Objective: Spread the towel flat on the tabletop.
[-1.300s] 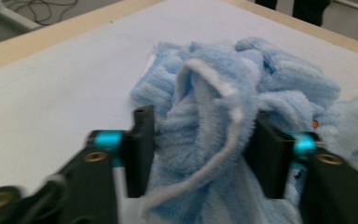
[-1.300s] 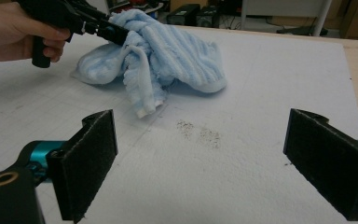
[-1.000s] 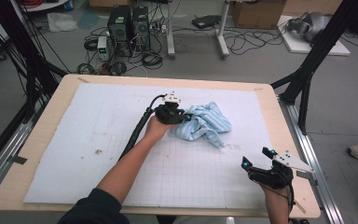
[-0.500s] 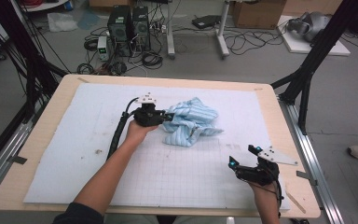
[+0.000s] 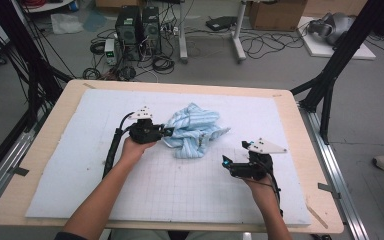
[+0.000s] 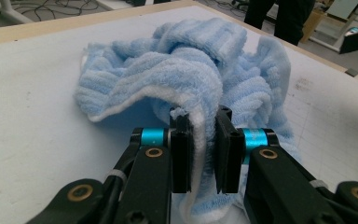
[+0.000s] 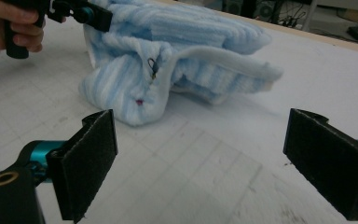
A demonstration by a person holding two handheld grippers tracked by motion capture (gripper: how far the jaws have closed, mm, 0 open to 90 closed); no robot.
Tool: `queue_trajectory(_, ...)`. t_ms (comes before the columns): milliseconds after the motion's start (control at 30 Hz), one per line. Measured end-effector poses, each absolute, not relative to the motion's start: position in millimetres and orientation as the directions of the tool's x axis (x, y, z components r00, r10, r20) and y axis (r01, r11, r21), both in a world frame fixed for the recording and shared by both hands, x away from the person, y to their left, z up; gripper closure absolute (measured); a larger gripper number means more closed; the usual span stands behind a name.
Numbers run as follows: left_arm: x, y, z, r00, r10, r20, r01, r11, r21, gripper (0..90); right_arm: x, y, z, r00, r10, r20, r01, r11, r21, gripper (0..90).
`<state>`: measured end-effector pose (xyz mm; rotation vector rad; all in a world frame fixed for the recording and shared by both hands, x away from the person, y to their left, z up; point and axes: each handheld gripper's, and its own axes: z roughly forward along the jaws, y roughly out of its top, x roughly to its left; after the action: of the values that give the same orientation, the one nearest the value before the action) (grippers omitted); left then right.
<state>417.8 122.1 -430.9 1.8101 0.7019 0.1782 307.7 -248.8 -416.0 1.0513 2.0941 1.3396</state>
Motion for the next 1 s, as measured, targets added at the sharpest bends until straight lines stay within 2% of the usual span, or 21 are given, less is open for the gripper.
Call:
queue_trajectory(100,416,120,-429,0.816,0.542,-0.204,0.361,-0.2,0.911,78.6,323,-236,-410,-0.636,0.771,0.03,0.358,0.261,0.897,14.8)
queue_trajectory(300,409,122,-432,0.816,0.544,-0.197,0.354,-0.199,0.914,78.7,362,-209,-403,-0.644,0.765,0.014,0.381,0.305,0.873,17.0)
queue_trajectory(467,404,132,-433,0.812,0.545,-0.209,0.364,-0.192,0.912,78.7,392,-193,-409,-0.632,0.775,0.017,0.431,0.333,0.839,19.9)
queue_trajectory(533,403,135,-432,0.81,0.548,-0.211,0.362,-0.184,0.914,78.7,401,-188,-415,-0.624,0.782,0.005,0.455,0.357,0.816,24.2)
queue_trajectory(667,401,138,-432,0.807,0.55,-0.215,0.364,-0.178,0.914,78.7,415,-184,-429,-0.62,0.781,0.07,0.535,0.356,0.766,41.0)
queue_trajectory(733,401,141,-434,0.805,0.553,-0.217,0.366,-0.175,0.914,78.7,416,-181,-434,-0.631,0.773,0.068,0.557,0.39,0.734,53.1)
queue_trajectory(767,401,142,-435,0.802,0.553,-0.225,0.371,-0.168,0.913,78.7,415,-178,-438,-0.648,0.76,0.045,0.566,0.44,0.697,67.5)
queue_trajectory(800,400,143,-436,0.801,0.555,-0.226,0.372,-0.166,0.913,78.7,415,-178,-438,-0.648,0.76,0.045,0.566,0.44,0.697,67.5)
queue_trajectory(833,400,144,-436,0.799,0.557,-0.226,0.373,-0.164,0.913,78.7,414,-177,-438,-0.651,0.759,0.032,0.561,0.453,0.693,76.0)
queue_trajectory(867,399,146,-437,0.798,0.559,-0.224,0.372,-0.165,0.913,78.6,412,-177,-438,-0.653,0.756,0.029,0.56,0.457,0.691,79.7)
queue_trajectory(1000,395,154,-437,0.789,0.568,-0.235,0.375,-0.142,0.916,78.6,402,-177,-434,-0.681,0.731,0.039,0.557,0.482,0.676,80.8)
